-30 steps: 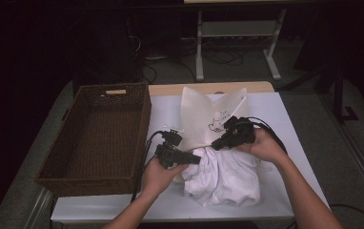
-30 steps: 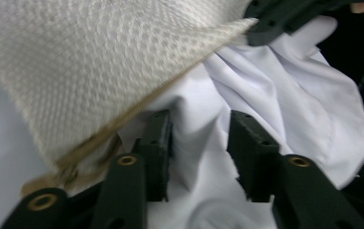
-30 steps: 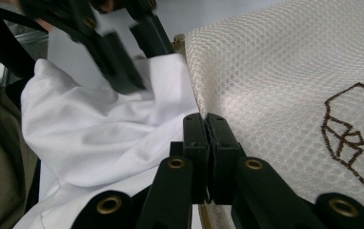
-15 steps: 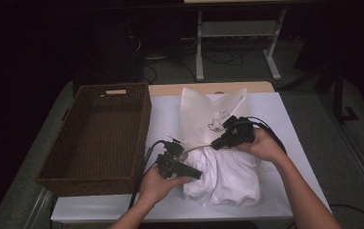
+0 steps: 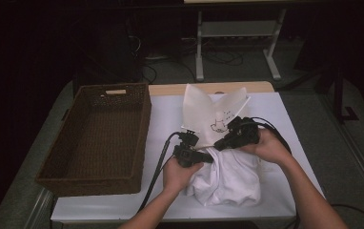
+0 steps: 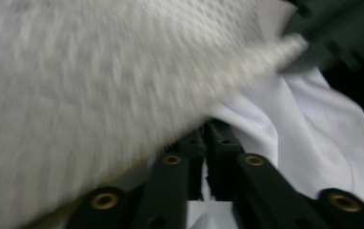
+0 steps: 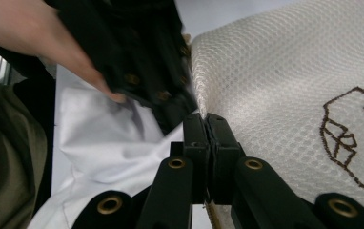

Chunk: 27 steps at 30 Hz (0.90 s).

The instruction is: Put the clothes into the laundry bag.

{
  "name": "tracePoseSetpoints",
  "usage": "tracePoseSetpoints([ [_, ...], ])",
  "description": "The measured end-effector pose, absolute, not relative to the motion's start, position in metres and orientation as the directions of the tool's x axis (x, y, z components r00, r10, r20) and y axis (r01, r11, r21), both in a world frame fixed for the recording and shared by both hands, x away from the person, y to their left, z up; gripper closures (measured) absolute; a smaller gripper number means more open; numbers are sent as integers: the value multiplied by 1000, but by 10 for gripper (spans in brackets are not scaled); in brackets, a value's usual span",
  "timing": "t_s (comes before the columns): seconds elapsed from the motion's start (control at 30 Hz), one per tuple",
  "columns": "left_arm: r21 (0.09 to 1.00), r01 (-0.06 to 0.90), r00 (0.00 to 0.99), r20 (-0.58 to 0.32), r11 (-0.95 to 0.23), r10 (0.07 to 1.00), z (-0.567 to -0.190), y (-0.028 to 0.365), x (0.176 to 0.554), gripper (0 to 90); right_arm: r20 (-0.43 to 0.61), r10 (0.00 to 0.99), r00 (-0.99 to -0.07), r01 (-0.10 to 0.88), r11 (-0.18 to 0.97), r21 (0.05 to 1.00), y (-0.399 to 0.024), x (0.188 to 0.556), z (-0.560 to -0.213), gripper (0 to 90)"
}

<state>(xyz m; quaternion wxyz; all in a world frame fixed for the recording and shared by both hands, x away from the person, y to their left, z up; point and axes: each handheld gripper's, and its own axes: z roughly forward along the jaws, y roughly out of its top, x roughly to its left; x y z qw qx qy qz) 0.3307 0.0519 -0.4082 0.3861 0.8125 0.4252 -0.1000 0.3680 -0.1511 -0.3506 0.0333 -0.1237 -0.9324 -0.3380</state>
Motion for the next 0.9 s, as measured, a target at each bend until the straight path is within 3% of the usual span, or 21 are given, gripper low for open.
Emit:
tracePoseSetpoints([
  [0.2,535,743,652,-442,-402,616,-397,77,313,716,163,237,-958,287,734,616,-157,375,-356,875],
  [0.33,532,770,613,-467,-352,637,-399,101,305,554,159,242,-957,288,738,611,-158,377,-357,875],
  [0.43,543,773,595,-443,-327,671,-399,110,301,485,165,250,-954,299,737,607,-159,378,-358,875],
  [0.6,551,767,590,-400,-330,702,-397,115,298,439,160,249,-955,294,738,607,-158,377,-358,875],
  [0.83,476,788,592,-416,-389,690,-421,103,305,497,164,246,-955,294,732,615,-157,377,-358,873],
  [0.87,465,791,594,-426,-398,683,-424,99,307,652,162,239,-957,287,734,615,-154,377,-358,873],
  [0.9,469,792,594,-440,-392,674,-427,96,309,743,158,234,-959,281,737,614,-153,377,-358,874],
])
